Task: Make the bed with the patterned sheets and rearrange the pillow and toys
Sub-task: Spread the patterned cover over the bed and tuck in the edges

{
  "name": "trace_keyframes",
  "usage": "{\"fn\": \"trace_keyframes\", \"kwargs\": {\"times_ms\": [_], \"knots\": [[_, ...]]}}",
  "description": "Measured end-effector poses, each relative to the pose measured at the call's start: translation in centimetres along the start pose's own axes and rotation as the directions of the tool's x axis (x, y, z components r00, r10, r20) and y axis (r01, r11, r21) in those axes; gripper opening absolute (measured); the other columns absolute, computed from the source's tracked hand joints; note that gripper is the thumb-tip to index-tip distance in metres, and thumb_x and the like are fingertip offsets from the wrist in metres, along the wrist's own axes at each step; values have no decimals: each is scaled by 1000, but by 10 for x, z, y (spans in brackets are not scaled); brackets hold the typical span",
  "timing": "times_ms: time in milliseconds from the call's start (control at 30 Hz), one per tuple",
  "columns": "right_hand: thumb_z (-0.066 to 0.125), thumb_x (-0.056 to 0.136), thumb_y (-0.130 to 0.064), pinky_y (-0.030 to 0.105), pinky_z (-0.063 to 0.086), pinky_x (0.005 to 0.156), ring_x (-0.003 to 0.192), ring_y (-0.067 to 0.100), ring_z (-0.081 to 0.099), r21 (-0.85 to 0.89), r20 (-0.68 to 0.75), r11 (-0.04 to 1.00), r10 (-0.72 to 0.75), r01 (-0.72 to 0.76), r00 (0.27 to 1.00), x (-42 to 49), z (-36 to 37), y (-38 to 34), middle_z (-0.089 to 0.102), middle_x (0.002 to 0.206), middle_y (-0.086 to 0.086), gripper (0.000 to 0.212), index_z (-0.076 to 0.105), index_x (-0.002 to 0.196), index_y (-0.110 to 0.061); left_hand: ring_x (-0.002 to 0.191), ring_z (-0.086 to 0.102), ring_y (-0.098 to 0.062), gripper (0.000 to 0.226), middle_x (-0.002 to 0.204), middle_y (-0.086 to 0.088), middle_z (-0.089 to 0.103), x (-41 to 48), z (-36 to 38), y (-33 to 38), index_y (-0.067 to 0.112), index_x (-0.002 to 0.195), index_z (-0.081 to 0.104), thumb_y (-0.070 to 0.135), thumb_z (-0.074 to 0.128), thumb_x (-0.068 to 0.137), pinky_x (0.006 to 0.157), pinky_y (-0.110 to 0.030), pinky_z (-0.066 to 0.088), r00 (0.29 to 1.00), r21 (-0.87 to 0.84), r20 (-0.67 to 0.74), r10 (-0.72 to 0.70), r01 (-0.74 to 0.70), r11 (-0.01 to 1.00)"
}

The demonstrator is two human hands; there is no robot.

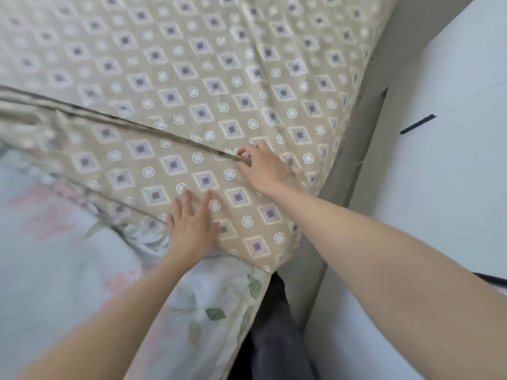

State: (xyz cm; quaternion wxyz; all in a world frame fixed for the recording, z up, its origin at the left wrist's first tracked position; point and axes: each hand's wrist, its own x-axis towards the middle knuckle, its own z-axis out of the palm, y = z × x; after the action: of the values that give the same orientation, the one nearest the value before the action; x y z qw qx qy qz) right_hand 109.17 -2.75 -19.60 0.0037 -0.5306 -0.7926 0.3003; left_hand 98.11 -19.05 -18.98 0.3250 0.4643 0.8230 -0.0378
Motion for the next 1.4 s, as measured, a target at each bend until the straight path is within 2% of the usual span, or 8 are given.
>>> {"fn": "trace_keyframes", "kwargs": {"times_ms": [167, 333, 567, 633, 767, 867, 1233, 1400], "knots": [[47, 95, -22, 32, 35, 65, 92, 27, 59, -175, 2, 982, -72, 71, 997, 28, -2, -5, 64, 101, 1, 14, 61, 97, -20, 142, -13, -44, 79, 156, -15, -20, 20, -10, -16, 43, 148, -6, 44, 50, 93, 115, -54, 7, 997, 15, 43, -64, 63, 998], [48, 96, -19, 34, 50, 72, 86, 28, 64, -73, 22, 994, 85, -83, 996, 43, -7, -4, 69, 88, 8, 21, 68, 91, -14, 141, -18, -44, 80, 154, -16, -27, 23, -11, -22, 42, 148, -10, 46, 49, 94, 115, -52, 8, 990, 12, 92, -106, 105, 994], [48, 90, -4, 26, 35, 72, 86, 19, 46, 121, 98, 966, 220, -231, 971, 30, -11, -22, 40, 125, 10, 30, 46, 119, -12, 145, 0, -38, 69, 159, -11, -8, 24, -29, -21, 42, 149, 4, 38, 46, 95, 113, -51, 20, 981, -3, 140, -132, 134, 991], [49, 91, -8, 22, 32, 61, 75, 9, 43, 158, 110, 962, 205, -221, 973, 19, -23, -24, 39, 126, 6, 31, 46, 121, -16, 143, 17, -32, 59, 157, -10, 11, 22, -45, -20, 35, 150, 15, 34, 41, 97, 110, -47, 28, 991, -60, 103, -89, 95, 994], [49, 93, -11, 31, 43, 86, 96, 12, 48, 265, 88, 944, 181, -198, 980, -7, -57, -33, 48, 126, 2, 25, 50, 117, -18, 128, 44, -29, 52, 149, -7, 35, 8, -91, -12, 30, 149, 23, 31, 36, 99, 95, -40, 41, 1000, -156, -17, -18, 15, 988], [49, 92, -11, 27, 44, 80, 99, 15, 56, 392, 53, 901, 178, -185, 983, -23, -101, -56, 55, 115, -3, 23, 51, 112, -21, 111, 55, -29, 49, 140, -6, 45, -10, -142, 2, 30, 148, 26, 31, 36, 100, 84, -37, 46, 994, -259, -109, 10, -38, 965], [52, 93, -16, 27, 53, 67, 79, 11, 64, 508, -98, 856, -54, 97, 994, -56, -293, -178, 61, 103, -15, 21, 51, 109, -30, 121, 50, -12, 41, 133, 8, 53, -91, -333, 57, 36, 140, 41, 30, 42, 100, 93, -33, 46, 915, -623, -399, 61, -320, 713], [52, 93, -18, 23, 51, 62, 76, 12, 64, 456, -125, 865, -168, 207, 978, -34, -354, -211, 61, 102, -16, 21, 50, 109, -31, 103, 52, -3, 38, 126, 11, 56, -98, -393, 77, 37, 136, 45, 27, 43, 99, 64, -8, 39, 887, -677, -461, 15, -363, 640]]}}
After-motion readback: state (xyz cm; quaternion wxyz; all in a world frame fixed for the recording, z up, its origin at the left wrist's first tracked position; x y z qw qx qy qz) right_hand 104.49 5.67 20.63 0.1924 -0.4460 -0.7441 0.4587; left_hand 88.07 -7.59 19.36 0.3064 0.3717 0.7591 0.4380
